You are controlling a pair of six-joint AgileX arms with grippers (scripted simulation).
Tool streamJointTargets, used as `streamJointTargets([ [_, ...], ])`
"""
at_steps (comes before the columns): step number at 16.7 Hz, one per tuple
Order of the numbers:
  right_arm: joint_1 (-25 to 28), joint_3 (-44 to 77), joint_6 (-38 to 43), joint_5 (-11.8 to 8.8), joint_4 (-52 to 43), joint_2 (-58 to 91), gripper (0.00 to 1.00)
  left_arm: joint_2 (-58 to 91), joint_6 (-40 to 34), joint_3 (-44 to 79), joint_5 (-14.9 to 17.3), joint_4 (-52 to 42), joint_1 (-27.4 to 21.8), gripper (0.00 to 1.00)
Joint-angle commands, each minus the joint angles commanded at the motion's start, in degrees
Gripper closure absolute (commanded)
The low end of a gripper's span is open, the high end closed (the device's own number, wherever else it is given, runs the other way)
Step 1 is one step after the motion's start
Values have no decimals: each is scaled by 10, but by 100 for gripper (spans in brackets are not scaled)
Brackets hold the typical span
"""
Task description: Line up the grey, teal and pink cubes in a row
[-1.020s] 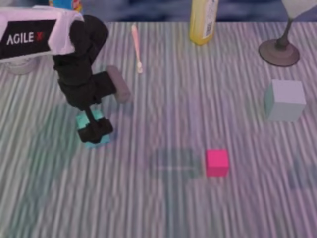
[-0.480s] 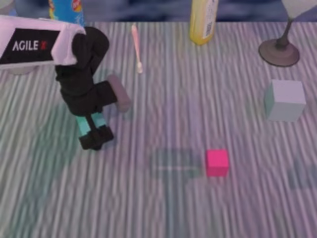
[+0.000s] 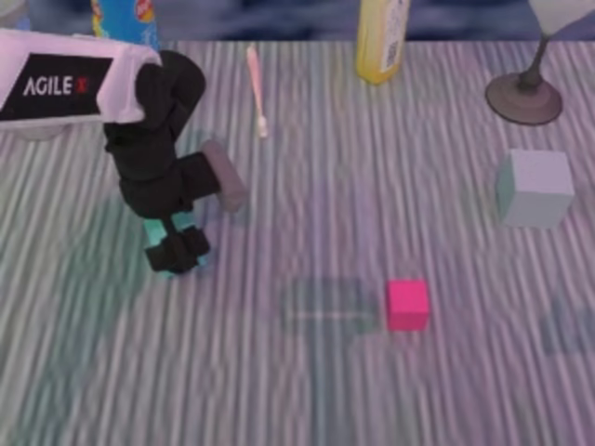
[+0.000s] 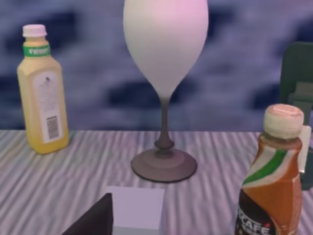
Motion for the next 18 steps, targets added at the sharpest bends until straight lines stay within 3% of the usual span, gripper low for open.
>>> streamJointTargets([
  [3, 0, 0, 0, 0, 0, 0, 0, 0, 0, 0, 0, 0, 0, 98],
  [4, 0, 0, 0, 0, 0, 0, 0, 0, 0, 0, 0, 0, 0, 100],
  [13, 0, 0, 0, 0, 0, 0, 0, -16, -5, 3, 6, -13, 0, 100],
  [18, 0, 0, 0, 0, 0, 0, 0, -44, -5, 52, 6, -95, 7, 100],
])
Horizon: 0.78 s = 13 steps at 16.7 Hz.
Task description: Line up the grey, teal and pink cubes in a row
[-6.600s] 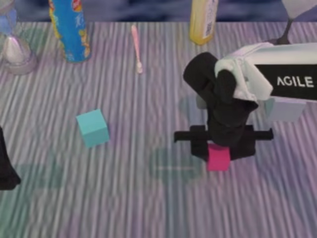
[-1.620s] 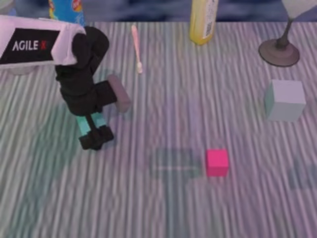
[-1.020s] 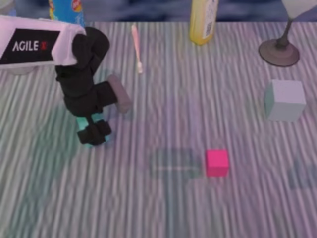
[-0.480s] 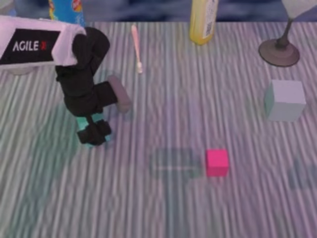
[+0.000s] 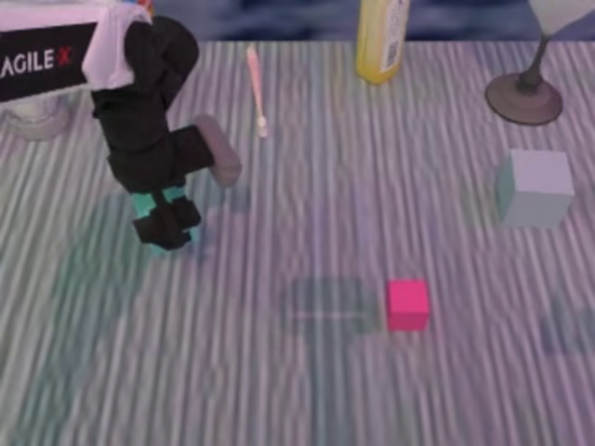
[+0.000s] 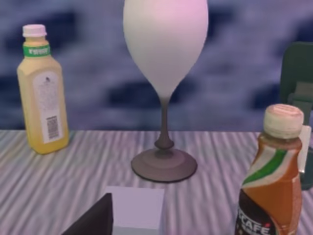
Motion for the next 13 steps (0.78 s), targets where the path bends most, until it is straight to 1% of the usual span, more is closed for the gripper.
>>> streamJointTargets([
  [3, 0, 0, 0, 0, 0, 0, 0, -21, -1, 29, 0, -47, 4, 100],
  [8, 0, 0, 0, 0, 0, 0, 0, -21, 0, 32, 0, -50, 0, 100],
  [10, 0, 0, 0, 0, 0, 0, 0, -15, 1, 44, 0, -58, -21, 100],
  [13, 0, 0, 0, 0, 0, 0, 0, 0, 0, 78, 2, -80, -80, 100],
])
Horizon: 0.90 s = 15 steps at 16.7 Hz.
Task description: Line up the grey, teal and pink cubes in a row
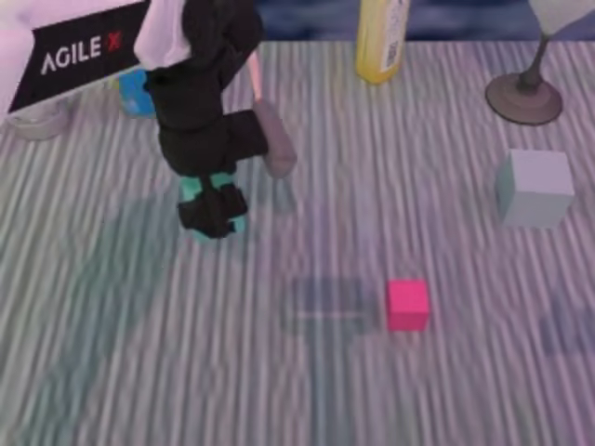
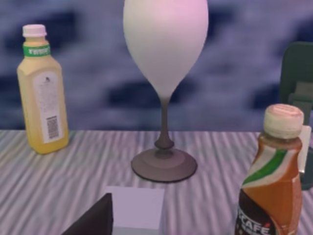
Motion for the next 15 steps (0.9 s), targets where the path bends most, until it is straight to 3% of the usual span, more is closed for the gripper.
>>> streamJointTargets([
  [7, 0, 0, 0, 0, 0, 0, 0, 33, -4, 86, 5, -56, -161, 100],
  [15, 0, 0, 0, 0, 0, 0, 0, 38, -4, 74, 5, -35, -173, 100],
])
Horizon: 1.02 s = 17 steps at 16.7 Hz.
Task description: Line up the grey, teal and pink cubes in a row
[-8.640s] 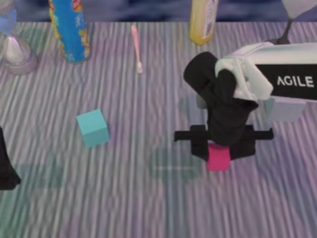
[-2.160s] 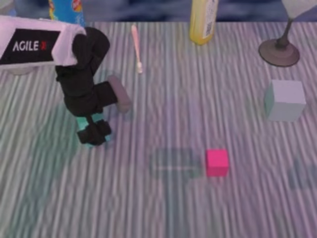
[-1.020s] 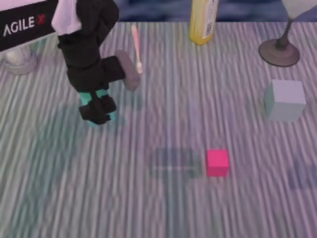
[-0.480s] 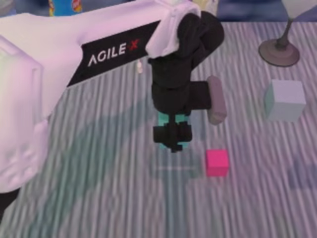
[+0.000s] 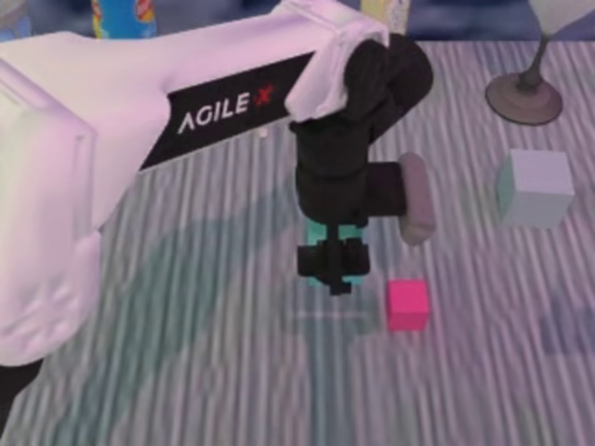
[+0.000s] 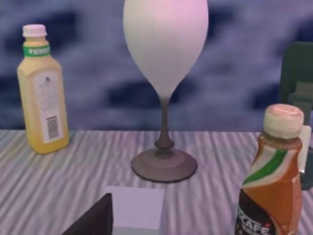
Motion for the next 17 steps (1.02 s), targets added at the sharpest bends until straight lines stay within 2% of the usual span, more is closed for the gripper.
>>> streamJointTargets([
  [6, 0, 0, 0, 0, 0, 0, 0, 32, -4, -74, 1, 104, -4, 100],
  [11, 0, 0, 0, 0, 0, 0, 0, 34, -4, -80, 1, 112, -4, 100],
  [17, 0, 0, 0, 0, 0, 0, 0, 34, -4, -80, 1, 112, -4, 55],
])
